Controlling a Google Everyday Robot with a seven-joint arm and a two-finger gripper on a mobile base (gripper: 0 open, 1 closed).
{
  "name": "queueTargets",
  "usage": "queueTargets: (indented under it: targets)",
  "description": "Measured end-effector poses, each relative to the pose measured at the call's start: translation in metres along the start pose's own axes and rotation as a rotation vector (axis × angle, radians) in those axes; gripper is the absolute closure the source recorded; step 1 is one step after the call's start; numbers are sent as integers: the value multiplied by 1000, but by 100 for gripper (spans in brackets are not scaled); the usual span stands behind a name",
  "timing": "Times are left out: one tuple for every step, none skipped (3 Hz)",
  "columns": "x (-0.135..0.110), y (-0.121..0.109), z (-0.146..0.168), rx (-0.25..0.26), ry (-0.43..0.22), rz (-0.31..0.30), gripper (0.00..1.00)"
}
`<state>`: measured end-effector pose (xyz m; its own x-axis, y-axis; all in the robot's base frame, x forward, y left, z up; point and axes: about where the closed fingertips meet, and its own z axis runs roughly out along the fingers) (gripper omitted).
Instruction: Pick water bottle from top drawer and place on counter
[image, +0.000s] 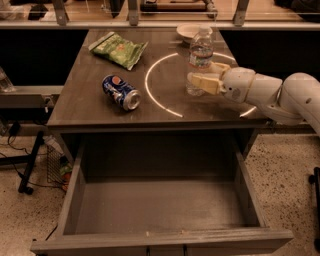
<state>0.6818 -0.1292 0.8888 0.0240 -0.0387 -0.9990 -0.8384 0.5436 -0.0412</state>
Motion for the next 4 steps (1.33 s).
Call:
queueTargets:
  targets:
    - [2,4,-8,-28,2,-19,0]
    - [-10,10,-17,-38,6,-49,0]
    - [-61,6,-58,19,27,-146,0]
    - [-136,18,-101,114,21,-278,0]
